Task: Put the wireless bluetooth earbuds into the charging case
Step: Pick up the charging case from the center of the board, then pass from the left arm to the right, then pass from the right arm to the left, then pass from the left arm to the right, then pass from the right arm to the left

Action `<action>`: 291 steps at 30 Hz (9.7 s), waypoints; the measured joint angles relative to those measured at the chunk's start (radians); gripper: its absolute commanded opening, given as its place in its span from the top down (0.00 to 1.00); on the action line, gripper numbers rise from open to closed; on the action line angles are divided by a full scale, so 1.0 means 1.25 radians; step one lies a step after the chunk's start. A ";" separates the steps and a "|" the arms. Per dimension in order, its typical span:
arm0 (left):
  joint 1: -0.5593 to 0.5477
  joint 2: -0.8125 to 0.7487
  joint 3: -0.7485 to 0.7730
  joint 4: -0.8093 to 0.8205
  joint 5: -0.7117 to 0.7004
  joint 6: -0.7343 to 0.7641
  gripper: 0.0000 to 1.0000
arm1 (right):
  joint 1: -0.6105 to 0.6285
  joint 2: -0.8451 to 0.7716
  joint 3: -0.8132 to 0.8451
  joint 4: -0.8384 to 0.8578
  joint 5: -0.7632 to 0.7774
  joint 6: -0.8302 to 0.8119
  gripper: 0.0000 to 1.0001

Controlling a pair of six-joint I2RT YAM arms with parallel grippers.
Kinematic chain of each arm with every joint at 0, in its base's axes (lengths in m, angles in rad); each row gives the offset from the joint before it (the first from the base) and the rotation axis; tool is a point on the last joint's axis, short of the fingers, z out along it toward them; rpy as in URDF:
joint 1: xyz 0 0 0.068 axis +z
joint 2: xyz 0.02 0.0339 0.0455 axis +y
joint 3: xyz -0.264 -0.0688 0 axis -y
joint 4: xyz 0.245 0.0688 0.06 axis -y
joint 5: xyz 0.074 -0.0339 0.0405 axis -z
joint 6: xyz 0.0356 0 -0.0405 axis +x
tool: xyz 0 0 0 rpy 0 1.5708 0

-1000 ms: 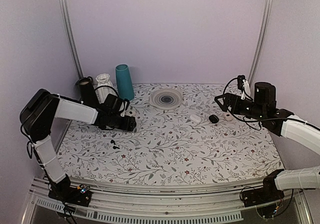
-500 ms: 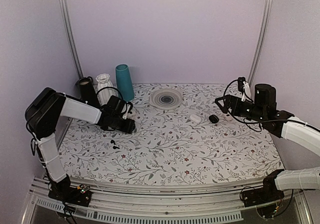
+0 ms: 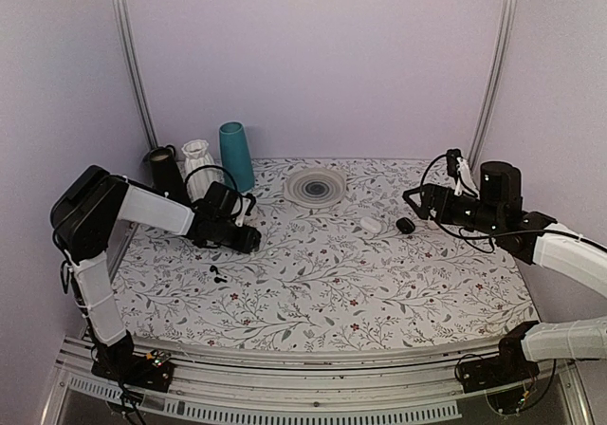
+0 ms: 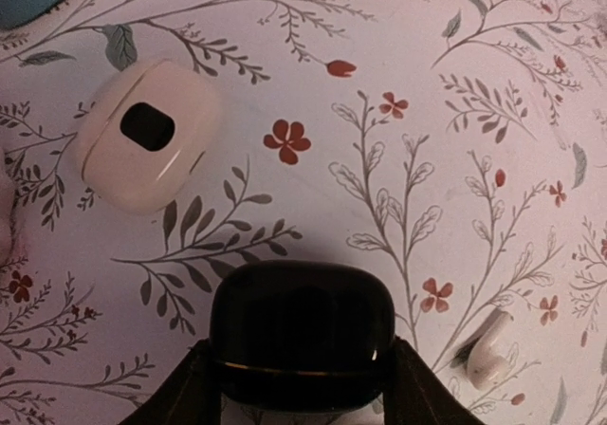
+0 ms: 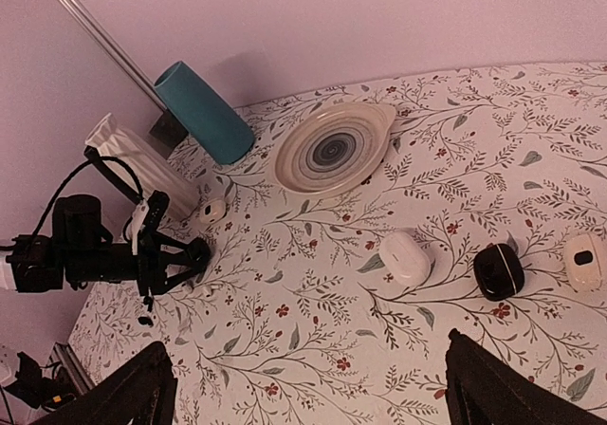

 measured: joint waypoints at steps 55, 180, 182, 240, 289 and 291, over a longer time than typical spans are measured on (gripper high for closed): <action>-0.277 -0.320 -0.121 0.280 0.181 0.152 0.67 | 0.323 0.437 0.265 0.176 -0.139 0.242 0.63; -0.213 -0.283 -0.097 0.800 0.532 -0.568 1.00 | 0.372 0.172 0.078 0.341 -0.010 0.007 0.27; -0.233 -0.280 -0.097 0.854 0.487 -0.599 1.00 | 0.372 0.176 0.078 0.394 0.006 0.043 0.28; -0.317 -0.257 -0.139 0.985 0.246 -0.688 0.59 | 0.418 0.227 0.159 0.504 0.018 0.118 0.96; -0.232 -0.295 0.211 -0.096 0.818 0.063 0.67 | 0.370 0.289 0.549 -0.405 -0.283 -0.398 0.97; -0.234 -0.290 0.212 -0.100 0.818 0.066 0.69 | 0.372 0.290 0.549 -0.411 -0.281 -0.400 0.97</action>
